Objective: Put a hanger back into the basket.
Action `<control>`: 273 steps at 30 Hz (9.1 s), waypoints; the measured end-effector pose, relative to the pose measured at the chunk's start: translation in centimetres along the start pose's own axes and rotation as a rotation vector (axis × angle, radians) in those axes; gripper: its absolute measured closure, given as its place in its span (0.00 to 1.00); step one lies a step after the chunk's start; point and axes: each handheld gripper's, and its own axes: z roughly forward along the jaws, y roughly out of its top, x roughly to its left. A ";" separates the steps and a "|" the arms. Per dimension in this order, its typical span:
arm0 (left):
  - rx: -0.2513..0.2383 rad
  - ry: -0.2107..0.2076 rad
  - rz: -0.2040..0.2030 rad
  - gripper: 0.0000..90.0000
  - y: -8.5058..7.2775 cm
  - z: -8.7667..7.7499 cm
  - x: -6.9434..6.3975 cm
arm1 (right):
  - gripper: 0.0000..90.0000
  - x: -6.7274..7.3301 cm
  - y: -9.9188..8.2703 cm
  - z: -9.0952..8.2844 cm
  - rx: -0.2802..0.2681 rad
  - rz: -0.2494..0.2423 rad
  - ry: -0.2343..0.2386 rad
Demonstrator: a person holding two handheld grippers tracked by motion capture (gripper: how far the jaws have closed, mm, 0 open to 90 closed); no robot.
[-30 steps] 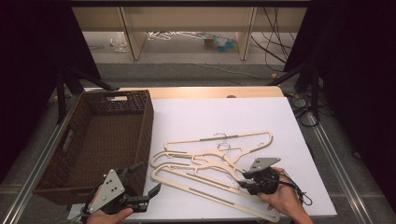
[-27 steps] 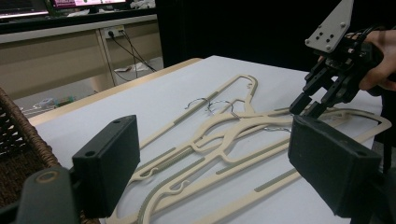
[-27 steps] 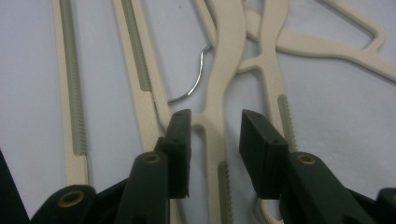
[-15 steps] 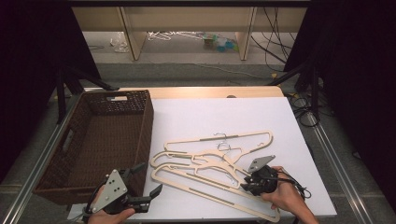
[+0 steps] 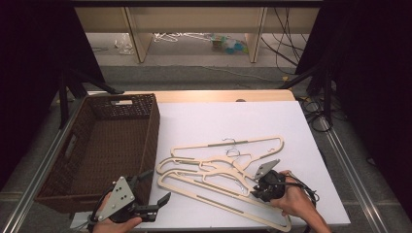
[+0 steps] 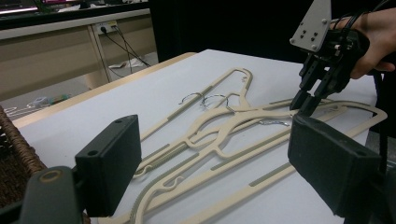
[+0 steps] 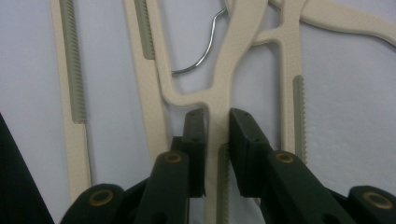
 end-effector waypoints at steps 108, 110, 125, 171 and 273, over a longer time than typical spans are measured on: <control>0.332 -0.319 0.077 0.95 14.4 12.7 -0.5 | 0.38 0.7 0.0 -12.8 -0.485 -0.029 -0.184; 0.322 -0.299 0.050 0.95 15.5 12.3 0.4 | 0.38 0.9 -0.2 -12.4 -0.472 -0.027 -0.177; 0.281 -0.083 0.010 0.95 20.4 5.7 8.7 | 0.39 1.4 -0.4 -9.9 -0.409 -0.039 -0.129; 0.313 0.225 -0.160 0.95 8.5 -7.6 21.2 | 0.33 1.5 -1.6 -7.4 -0.372 -0.026 -0.088; 0.194 -0.079 -0.127 0.20 0.7 4.7 -2.4 | 0.34 -0.5 -2.3 -3.9 -0.408 0.112 -0.106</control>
